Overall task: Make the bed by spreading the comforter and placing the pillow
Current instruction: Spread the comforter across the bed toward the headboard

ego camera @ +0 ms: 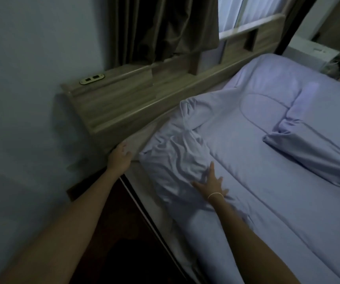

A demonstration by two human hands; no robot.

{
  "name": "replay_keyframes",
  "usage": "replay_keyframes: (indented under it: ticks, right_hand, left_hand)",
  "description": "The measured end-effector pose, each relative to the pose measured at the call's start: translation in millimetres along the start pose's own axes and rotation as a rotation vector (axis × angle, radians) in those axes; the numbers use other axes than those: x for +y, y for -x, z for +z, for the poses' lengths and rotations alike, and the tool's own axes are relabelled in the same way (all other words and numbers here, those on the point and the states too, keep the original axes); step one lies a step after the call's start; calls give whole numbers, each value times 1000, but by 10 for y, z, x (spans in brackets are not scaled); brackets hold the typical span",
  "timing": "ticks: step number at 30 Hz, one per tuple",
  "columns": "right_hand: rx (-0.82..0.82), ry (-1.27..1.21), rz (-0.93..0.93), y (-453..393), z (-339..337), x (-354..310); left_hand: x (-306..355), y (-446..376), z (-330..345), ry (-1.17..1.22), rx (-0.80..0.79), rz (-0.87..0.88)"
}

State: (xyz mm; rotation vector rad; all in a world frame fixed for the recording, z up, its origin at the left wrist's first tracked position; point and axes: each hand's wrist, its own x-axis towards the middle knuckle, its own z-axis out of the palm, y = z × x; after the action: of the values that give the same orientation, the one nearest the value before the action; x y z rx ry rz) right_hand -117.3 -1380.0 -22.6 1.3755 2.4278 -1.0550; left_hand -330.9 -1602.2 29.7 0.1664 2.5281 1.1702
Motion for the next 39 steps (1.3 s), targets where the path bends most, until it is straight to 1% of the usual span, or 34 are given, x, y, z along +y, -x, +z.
replay_keyframes:
  ticks: [1,3,5,8,10,11,13,15,17,18,19,20,22,24,26,28,30,31,34,36,39]
  right_hand:
    - [-80,-28,16,-9,57,-31]
    - [-179,-50,-89,35,195,-161]
    - [-157,-55,-210,98,368,-312]
    - [-119,-34,-252,328,635,-504]
    - [-139,-73,-239,466,912,-554]
    - [-152,-72,-251,508,1036,-591]
    - [-185,-34,-192,606,1138,-755]
    - [-138,-52,-163,637,1328,-803]
    - [-138,-91,-135,727,1482,-859]
    - [-147,-110,-110,781,1558,-904]
    - [-143,-142,-106,846,1595,-964]
    - [-124,-186,-106,896,1633,-999]
    - [-56,-276,-43,985,1668,-1017]
    - [-1,-345,45,981,1701,-1024]
    - [13,-391,134,932,1732,-1034]
    - [1,-386,167,863,1745,-1114]
    - [-16,-407,188,764,1761,-1218]
    - [-29,-415,199,713,1759,-1294]
    - [-54,-401,143,506,1800,-1504]
    - [-61,-382,127,360,1856,-1615]
    - [-66,-365,123,145,1909,-1785]
  left_hand:
    - [-46,-33,-2,-8,-21,-1]
    - [-63,-162,-11,-36,-65,28]
    - [31,-368,-18,-56,-103,84]
    - [254,-649,24,-72,-197,174]
    - [430,-734,88,-44,-341,245]
    - [509,-752,141,-13,-429,258]
    - [543,-752,282,6,-612,263]
    - [378,-718,428,-118,-770,327]
    - [121,-661,481,-251,-903,326]
    - [-36,-685,480,-273,-940,303]
    - [-194,-729,468,-280,-945,295]
    - [-347,-783,441,-265,-906,304]
    - [-594,-937,311,-190,-741,265]
    - [-829,-1117,91,-107,-596,163]
    - [-1075,-1255,-155,-57,-496,13]
    - [-1371,-1367,-361,1,-445,-152]
    - [-1662,-1416,-473,85,-458,-330]
    - [-1798,-1417,-518,165,-446,-428]
    - [-2055,-1428,-689,440,-264,-679]
    - [-2146,-1480,-806,556,-193,-781]
    - [-2227,-1601,-916,639,-174,-810]
